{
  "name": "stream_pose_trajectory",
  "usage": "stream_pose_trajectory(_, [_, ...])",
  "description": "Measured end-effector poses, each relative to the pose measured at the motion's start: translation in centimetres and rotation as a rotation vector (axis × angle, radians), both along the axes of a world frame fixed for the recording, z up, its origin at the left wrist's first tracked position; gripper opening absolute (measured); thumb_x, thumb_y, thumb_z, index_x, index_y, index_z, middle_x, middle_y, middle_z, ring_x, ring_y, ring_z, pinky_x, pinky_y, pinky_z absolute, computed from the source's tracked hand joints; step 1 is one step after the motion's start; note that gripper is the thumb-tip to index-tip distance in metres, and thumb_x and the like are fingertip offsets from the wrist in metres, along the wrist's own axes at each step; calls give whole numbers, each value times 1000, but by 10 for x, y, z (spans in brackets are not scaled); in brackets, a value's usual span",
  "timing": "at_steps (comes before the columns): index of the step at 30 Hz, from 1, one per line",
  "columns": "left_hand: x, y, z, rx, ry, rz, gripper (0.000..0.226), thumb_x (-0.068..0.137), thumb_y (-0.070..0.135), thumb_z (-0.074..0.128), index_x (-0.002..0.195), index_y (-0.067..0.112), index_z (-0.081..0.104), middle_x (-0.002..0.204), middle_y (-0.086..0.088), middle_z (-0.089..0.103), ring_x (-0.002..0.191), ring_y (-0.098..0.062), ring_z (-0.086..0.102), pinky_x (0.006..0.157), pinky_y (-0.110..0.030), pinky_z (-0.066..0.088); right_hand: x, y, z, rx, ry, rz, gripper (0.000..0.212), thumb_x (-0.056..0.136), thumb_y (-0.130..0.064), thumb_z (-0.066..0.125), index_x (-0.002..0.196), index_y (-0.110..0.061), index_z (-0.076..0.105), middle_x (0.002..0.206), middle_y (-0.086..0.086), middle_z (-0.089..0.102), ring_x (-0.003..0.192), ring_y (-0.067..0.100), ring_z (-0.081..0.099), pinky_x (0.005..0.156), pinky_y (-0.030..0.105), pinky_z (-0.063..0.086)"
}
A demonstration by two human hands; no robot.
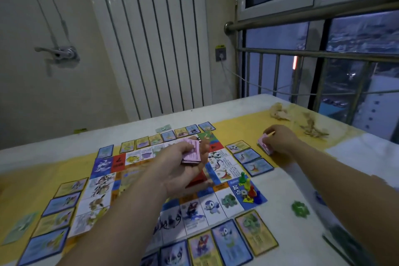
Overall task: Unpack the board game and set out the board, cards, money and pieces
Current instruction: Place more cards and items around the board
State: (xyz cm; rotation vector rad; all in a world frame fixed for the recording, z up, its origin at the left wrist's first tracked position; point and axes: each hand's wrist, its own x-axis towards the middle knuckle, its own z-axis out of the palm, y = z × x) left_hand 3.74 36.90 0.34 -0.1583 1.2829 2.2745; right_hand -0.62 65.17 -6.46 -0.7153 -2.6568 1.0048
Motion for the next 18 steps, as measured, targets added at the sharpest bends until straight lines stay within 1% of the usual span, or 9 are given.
stream_pose_trajectory(2, [-3,1,-4,-28,16,-5,20,99,-1,33,93,-4,53,84,-18,70,76,-20,64,56,-25,54,-6,6,-9,94,-50,-34,36,88,-24,62,121,-12,56,100,10,64,90,26,60,73,35,51])
stream_pose_trajectory(3, [-4,0,-6,-48,29,-4,20,99,-1,35,92,-3,54,81,-16,72,77,-19,65,53,-23,55,-7,7,-11,192,-73,-71,40,87,-29,64,123,-15,55,106,10,64,98,28,59,81,39,51])
stream_pose_trajectory(5, [-3,-5,-7,-107,64,1,21,98,2,40,90,1,59,79,-12,74,80,-19,66,47,-24,55,-7,3,-6,312,-33,-103,46,86,-36,65,126,-17,53,115,10,62,106,30,56,85,41,50])
stream_pose_trajectory(7, [-2,-11,-7,-160,90,14,23,97,5,45,85,6,64,79,-8,74,82,-18,66,41,-27,53,-3,-18,11,160,128,-13,43,89,-36,63,124,-13,54,115,8,61,98,25,57,78,34,47])
stream_pose_trajectory(9, [-1,-17,-7,-183,111,23,23,96,7,48,82,8,66,78,-6,74,83,-18,65,38,-28,51,4,-55,36,-122,255,177,33,92,-34,59,117,-12,59,107,3,62,85,16,56,71,29,43])
stream_pose_trajectory(11, [-1,-24,-6,-174,127,18,18,95,7,51,86,7,66,78,-7,74,82,-19,66,37,-28,51,15,-99,60,-278,207,395,32,91,-42,56,106,-15,65,99,-1,67,76,11,57,67,26,43])
stream_pose_trajectory(13, [-2,-33,-6,-172,175,34,11,93,6,54,96,6,64,77,-7,74,70,-18,71,38,-25,50,24,-137,74,-323,126,553,34,86,-49,59,94,-18,68,86,-5,71,68,8,57,64,24,44])
stream_pose_trajectory(15, [-6,-47,-8,-233,283,65,14,91,4,56,104,7,62,79,-5,75,67,-12,71,44,-19,50,27,-167,79,-328,104,617,32,80,-48,67,83,-16,69,68,-9,67,58,5,53,59,23,42])
stream_pose_trajectory(18, [-10,-72,-10,-319,414,91,15,90,4,58,101,13,63,76,0,74,67,-7,70,48,-16,47,23,-203,80,-320,110,681,22,79,-37,73,70,-18,68,67,-1,63,56,5,50,58,24,39])
